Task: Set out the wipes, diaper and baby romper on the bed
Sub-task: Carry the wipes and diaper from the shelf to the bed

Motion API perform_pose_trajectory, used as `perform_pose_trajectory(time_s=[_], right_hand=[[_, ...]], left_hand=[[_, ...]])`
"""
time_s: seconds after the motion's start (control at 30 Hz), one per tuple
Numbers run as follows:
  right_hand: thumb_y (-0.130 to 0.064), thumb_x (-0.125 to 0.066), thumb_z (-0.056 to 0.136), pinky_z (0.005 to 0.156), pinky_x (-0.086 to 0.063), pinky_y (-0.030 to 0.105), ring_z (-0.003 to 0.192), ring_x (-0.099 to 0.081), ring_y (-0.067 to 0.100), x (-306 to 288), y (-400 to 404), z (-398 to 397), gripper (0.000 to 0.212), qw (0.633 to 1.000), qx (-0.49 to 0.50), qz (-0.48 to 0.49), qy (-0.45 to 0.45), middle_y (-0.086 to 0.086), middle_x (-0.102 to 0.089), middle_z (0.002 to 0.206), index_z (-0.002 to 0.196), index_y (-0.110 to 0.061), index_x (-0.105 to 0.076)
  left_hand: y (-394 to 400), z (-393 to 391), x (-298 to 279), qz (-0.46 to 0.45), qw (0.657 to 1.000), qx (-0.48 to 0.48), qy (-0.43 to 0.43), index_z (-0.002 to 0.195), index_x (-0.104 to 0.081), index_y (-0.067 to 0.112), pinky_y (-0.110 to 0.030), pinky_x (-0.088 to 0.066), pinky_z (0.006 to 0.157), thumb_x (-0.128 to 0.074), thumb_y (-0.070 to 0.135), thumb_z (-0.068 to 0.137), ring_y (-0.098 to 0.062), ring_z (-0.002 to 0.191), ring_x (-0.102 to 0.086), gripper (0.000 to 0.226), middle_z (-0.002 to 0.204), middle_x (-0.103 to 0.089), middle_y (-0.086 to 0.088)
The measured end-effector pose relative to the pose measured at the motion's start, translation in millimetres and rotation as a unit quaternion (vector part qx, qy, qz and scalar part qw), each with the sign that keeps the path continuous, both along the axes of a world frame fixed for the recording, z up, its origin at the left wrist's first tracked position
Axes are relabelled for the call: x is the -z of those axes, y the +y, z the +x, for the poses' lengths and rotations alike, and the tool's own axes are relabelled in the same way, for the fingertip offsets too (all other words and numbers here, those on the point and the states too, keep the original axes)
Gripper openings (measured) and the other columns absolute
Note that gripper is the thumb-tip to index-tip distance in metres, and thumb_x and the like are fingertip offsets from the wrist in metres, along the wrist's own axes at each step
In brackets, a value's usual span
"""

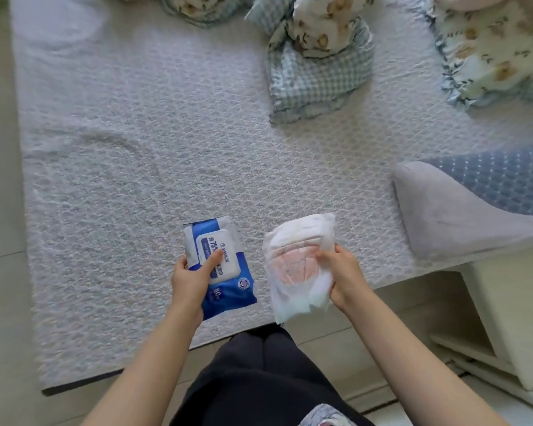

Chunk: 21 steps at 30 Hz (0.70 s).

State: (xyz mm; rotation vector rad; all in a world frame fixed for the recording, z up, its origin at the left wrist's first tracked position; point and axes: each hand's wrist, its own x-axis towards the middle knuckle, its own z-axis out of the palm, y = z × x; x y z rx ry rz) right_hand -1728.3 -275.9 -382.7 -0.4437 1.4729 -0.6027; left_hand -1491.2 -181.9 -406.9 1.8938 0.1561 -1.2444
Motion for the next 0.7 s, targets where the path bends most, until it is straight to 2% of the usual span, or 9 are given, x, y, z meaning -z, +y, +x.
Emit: perform_pose_trajectory(time_s=[0.13,0.27,0.33,0.43,0.57,0.63,0.7], right_hand=[[-0.005,-0.064,0.084,0.050,-0.053,0.028,0.055,-0.068,0.015,19,-17,21,0.007,1.000,0.009,0.000,0.024,0.003,-0.069,0.065,0.091,-0.006,-0.066],[-0.010,-0.066,0.084,0.061,-0.057,0.036,0.069,-0.072,0.023,40,-34,45,0.011,1.000,-0.011,0.009,0.020,0.009,-0.073,0.079,0.094,-0.006,-0.067],[-0.011,-0.067,0.085,0.059,-0.058,0.034,0.074,-0.073,0.024,53,-44,56,0.013,0.999,-0.026,0.012,0.023,0.011,-0.074,0.085,0.097,-0.007,-0.066],[-0.004,-0.067,0.082,0.054,-0.057,0.030,0.069,-0.073,0.020,75,-60,75,0.014,0.998,-0.050,0.014,0.044,0.011,-0.072,0.085,0.095,-0.008,-0.064],[-0.004,-0.068,0.080,0.071,-0.060,0.044,0.081,-0.070,0.029,111,-86,92,0.018,0.994,-0.077,0.017,0.074,0.016,-0.070,0.091,0.097,-0.005,-0.063],[-0.002,-0.067,0.079,0.067,-0.059,0.039,0.076,-0.069,0.026,128,-101,95,0.017,0.992,-0.087,0.013,0.089,0.014,-0.068,0.087,0.096,-0.005,-0.062],[0.001,-0.065,0.080,0.058,-0.055,0.032,0.068,-0.067,0.020,144,-117,97,0.013,0.992,-0.087,0.005,0.092,0.011,-0.067,0.081,0.091,-0.006,-0.062]], left_hand=[[-13,20,15,0.006,1.000,0.005,0.008,0.115,-0.057,0.016,-0.029,-0.055,0.050,-0.087,0.035,0.066,-0.020,0.081,-0.073,0.060,0.100,-0.072,-0.004],[-28,41,36,0.017,1.000,-0.001,0.017,0.115,-0.057,0.016,-0.031,-0.056,0.054,-0.087,0.035,0.066,-0.023,0.083,-0.073,0.060,0.102,-0.072,-0.005],[-35,50,49,0.026,0.999,-0.007,0.023,0.117,-0.056,0.016,-0.032,-0.057,0.055,-0.087,0.035,0.067,-0.023,0.083,-0.072,0.062,0.102,-0.072,-0.005],[-48,59,71,0.034,0.999,-0.012,0.025,0.118,-0.055,0.015,-0.033,-0.057,0.055,-0.086,0.032,0.068,-0.024,0.083,-0.072,0.061,0.104,-0.071,-0.006],[-69,66,103,0.046,0.999,-0.002,0.003,0.120,-0.052,0.015,-0.034,-0.057,0.058,-0.087,0.032,0.068,-0.023,0.083,-0.071,0.065,0.105,-0.069,-0.005],[-82,66,121,0.051,0.999,0.002,-0.001,0.121,-0.050,0.016,-0.036,-0.058,0.061,-0.087,0.032,0.068,-0.023,0.084,-0.071,0.067,0.105,-0.068,-0.004],[-97,64,138,0.050,0.999,0.001,0.000,0.121,-0.048,0.016,-0.033,-0.057,0.057,-0.086,0.033,0.068,-0.021,0.083,-0.071,0.068,0.103,-0.067,-0.001]])
